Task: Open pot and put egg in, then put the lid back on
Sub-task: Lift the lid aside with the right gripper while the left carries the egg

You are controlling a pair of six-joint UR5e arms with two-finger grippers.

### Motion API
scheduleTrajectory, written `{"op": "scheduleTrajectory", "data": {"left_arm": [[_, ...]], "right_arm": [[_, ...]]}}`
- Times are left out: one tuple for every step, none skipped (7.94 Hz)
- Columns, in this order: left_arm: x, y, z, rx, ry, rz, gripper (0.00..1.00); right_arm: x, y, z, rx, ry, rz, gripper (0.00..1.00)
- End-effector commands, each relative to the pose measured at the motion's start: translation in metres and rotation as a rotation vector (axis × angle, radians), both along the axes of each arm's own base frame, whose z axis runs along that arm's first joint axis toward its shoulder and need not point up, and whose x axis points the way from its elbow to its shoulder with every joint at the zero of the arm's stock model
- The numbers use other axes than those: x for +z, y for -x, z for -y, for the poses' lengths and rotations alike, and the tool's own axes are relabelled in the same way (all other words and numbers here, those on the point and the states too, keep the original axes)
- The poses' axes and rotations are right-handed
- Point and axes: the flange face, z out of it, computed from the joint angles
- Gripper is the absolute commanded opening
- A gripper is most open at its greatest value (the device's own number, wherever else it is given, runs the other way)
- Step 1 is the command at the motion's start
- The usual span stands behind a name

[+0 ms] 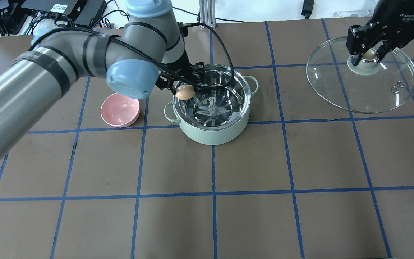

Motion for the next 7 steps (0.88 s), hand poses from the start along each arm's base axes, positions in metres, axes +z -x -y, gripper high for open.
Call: {"op": "scheduleTrajectory", "data": {"left_arm": [[-0.054, 0.080, 0.005, -0.013, 0.031, -0.009, 0.36], [-0.062, 0.084, 0.011, -0.037, 0.036, -0.008, 0.36], [-0.076, 0.086, 0.015, -0.046, 0.032, -0.005, 0.35], [-0.089, 0.084, 0.017, -0.041, 0.020, 0.022, 0.35], [-0.096, 0.084, 0.018, -0.038, 0.011, 0.031, 0.35], [-0.099, 0.083, 0.018, -0.039, 0.006, 0.035, 0.36], [-0.100, 0.083, 0.018, -0.039, 0.003, 0.036, 0.40]], "right_arm": [[-0.001, 0.001, 0.000, 0.008, -0.003, 0.000, 0.00], [-0.001, 0.001, 0.000, 0.008, -0.003, 0.000, 0.00], [-0.001, 0.002, 0.000, 0.008, -0.003, 0.000, 0.00], [-0.001, 0.002, 0.000, 0.008, -0.003, 0.001, 0.00], [-0.001, 0.002, 0.000, 0.008, -0.004, 0.002, 0.00], [-0.001, 0.001, -0.001, 0.008, -0.004, 0.002, 0.00], [0.000, 0.001, -0.001, 0.008, -0.003, 0.001, 0.00]]}}
